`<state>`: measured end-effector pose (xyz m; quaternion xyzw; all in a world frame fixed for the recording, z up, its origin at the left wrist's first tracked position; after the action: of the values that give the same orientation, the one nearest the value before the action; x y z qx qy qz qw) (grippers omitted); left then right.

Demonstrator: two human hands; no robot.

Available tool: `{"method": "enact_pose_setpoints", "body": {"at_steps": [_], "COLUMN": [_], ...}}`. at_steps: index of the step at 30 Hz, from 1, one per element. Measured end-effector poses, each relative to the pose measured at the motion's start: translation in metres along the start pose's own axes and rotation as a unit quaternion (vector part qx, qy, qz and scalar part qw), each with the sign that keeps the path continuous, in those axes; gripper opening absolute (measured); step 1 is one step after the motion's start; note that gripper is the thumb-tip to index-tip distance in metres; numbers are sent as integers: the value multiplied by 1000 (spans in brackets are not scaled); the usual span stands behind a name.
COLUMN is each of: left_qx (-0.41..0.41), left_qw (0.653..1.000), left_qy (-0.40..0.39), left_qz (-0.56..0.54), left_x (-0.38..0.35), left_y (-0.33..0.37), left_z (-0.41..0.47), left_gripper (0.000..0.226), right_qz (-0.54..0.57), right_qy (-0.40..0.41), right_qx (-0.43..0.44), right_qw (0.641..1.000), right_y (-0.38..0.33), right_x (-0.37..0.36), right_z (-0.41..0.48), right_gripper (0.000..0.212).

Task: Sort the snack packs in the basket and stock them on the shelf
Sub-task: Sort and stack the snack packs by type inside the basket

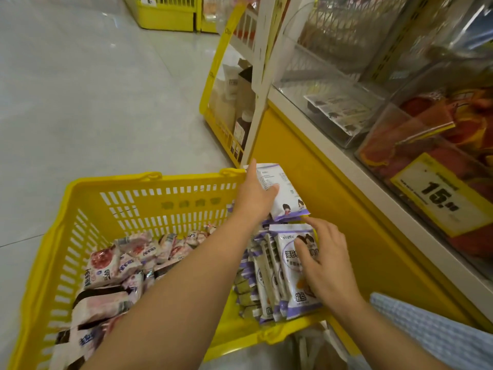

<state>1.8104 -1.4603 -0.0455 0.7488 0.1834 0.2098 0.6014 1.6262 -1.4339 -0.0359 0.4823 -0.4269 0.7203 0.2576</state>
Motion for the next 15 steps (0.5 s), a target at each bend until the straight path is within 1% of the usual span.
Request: {"method": "enact_pose_setpoints", "body": {"at_steps": [2,4,5,7,10,12,15], "left_qx": [-20,-40,-49,-62,-79,-67,-52], "left_qw": [996,984,979,977,980,974,957], "left_qy": [-19,-59,-83,-109,-86,-53,5], "left_qz": [88,162,180,175,163,208,287], "left_x": [-2,-2,0,9,35,58,97], "left_y": [-4,-10,-14,-19,-25,-33,-44], "left_z": [-1,-3,-5,-11,-20,-29,-45], "left_gripper": [79,76,75,73,65,61,54], "right_qz": [-29,-67,-83,-94,-105,-146,-226], "right_qy": [-36,-78,-93,-104,-87,-93,-125], "right_qx": [23,31,29,24,47,84,169], "right_qw": [999,994,992,990,990,981,951], "right_y": [-2,-2,-2,-1,-8,-16,-35], "right_x": [-5,-11,-13,-14,-12,-14,-22], "right_z": [-1,-1,-2,-4,-8,-14,-26], "right_gripper": [52,58,59,61,64,67,69]}}
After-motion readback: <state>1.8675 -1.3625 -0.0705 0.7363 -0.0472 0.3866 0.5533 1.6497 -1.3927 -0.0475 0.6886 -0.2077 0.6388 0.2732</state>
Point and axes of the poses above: each hand's wrist, its own z-axis towards the middle knuckle, its own x-axis out of the back of the hand, y = z × x, the point moved 2 cm from there along z, towards the middle knuckle, and after that the axes turned 10 degrees about -z, right-handed, at the moved point
